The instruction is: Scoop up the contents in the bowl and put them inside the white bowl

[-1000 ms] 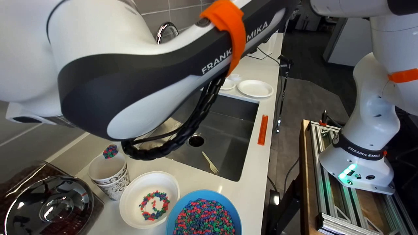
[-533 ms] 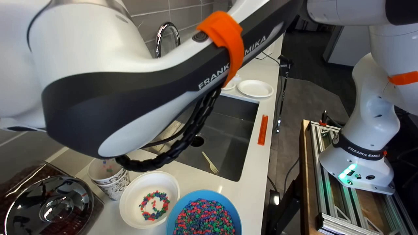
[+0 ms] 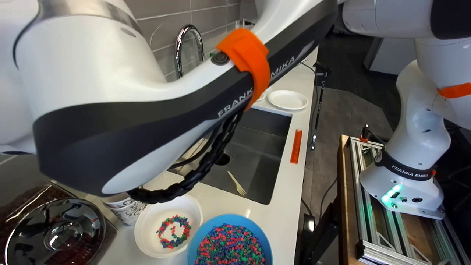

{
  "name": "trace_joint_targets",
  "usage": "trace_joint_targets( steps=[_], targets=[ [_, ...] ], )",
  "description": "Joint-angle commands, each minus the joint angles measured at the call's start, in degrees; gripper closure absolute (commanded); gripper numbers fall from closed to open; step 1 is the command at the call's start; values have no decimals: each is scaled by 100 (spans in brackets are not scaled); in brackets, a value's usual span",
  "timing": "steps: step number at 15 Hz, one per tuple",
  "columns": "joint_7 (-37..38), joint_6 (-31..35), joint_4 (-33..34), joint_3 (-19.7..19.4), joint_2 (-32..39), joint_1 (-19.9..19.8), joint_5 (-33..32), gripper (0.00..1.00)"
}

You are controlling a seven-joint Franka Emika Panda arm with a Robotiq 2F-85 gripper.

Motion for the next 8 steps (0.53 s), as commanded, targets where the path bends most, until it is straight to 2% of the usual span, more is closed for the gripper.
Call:
trace_joint_targets(
  steps=[1, 8],
  targets=[
    [-146, -324, 387, -106, 247, 180, -206, 97],
    [-248, -555, 573, -210, 402, 397, -523, 97]
  ],
)
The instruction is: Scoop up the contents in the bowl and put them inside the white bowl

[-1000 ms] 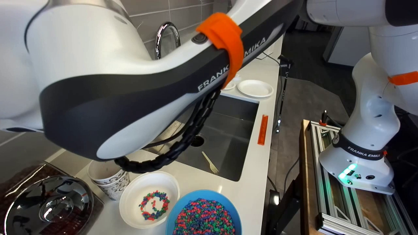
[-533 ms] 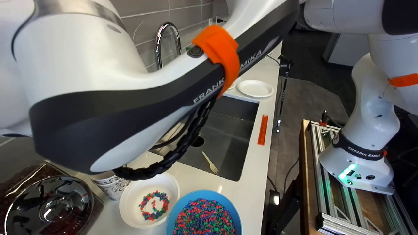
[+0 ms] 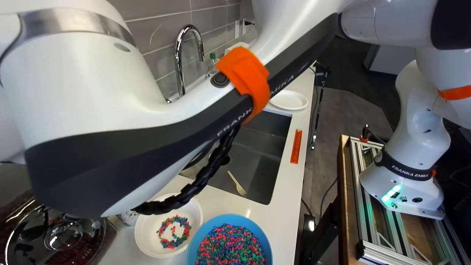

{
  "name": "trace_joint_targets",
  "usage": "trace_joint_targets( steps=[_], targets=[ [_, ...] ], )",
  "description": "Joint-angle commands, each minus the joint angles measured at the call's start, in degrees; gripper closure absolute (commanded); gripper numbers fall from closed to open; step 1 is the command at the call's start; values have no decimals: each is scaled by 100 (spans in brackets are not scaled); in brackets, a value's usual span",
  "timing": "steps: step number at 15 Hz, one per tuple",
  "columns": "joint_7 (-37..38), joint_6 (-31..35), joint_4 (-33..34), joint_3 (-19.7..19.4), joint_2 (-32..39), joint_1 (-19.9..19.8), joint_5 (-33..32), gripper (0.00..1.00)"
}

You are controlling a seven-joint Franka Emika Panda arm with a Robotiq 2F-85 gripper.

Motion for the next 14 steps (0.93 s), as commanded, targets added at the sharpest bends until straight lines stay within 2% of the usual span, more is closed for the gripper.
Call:
trace_joint_targets(
  steps=[1, 14],
  targets=[
    [-163, -345, 352, -104, 242, 210, -267, 97],
    [-299, -688, 650, -276, 478, 548, -855, 97]
  ],
)
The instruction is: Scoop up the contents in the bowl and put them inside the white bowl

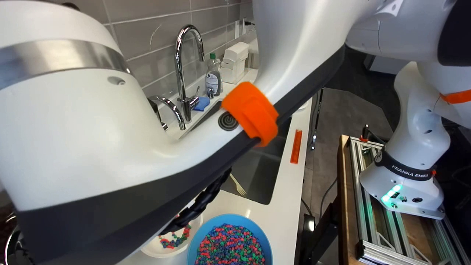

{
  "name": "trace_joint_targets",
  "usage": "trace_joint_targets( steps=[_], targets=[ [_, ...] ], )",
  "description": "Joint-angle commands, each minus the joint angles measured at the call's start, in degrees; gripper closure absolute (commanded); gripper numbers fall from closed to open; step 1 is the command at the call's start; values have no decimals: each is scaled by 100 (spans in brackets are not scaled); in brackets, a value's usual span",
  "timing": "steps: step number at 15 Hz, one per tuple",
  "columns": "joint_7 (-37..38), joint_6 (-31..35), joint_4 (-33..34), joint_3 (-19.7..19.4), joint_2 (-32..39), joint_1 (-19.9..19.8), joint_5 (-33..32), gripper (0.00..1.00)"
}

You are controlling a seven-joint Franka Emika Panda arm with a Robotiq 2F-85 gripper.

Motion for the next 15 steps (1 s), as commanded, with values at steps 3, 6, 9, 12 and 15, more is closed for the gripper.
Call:
trace_joint_targets(
  steps=[3, 6, 9, 12, 15],
  targets=[
    [-187, -425, 415, -129, 307, 229, -371, 97],
    [-222, -471, 470, -146, 356, 290, -487, 97],
    [-283, -546, 610, -221, 454, 391, -589, 97],
    [-328, -580, 694, -269, 518, 448, -643, 97],
    [-354, -553, 690, -258, 517, 440, -643, 97]
  ],
)
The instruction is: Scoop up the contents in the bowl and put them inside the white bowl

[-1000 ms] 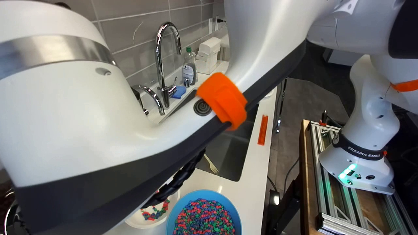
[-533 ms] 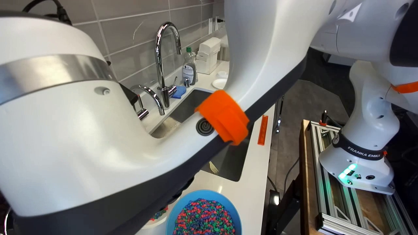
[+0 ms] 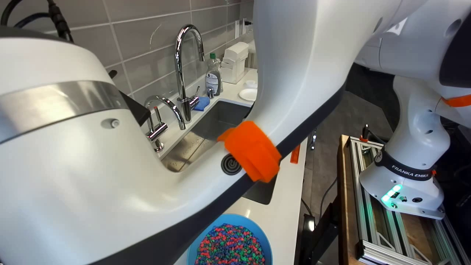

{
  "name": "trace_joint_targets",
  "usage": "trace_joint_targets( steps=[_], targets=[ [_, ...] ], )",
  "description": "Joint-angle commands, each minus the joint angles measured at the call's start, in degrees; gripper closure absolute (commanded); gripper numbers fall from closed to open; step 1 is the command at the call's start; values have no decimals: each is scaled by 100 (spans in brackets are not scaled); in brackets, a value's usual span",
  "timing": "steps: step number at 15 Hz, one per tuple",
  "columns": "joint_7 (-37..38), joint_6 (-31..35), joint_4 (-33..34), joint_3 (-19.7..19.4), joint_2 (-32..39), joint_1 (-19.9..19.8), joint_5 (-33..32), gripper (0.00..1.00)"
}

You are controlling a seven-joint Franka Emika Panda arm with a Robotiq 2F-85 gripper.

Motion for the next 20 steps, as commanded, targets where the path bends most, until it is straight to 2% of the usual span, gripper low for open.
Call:
trace_joint_targets(
  steps=[1, 6, 11, 16, 20],
  targets=[
    [-148, -212, 262, -38, 176, 78, -126, 97],
    [-120, -152, 159, 74, 14, -22, 75, 97],
    [-2, 141, -382, 337, -516, -269, 614, 97],
    [81, 488, -1132, 759, -1185, -664, 1421, 97],
    [182, 1025, -2029, 1053, -1746, -1048, 2037, 97]
  ],
)
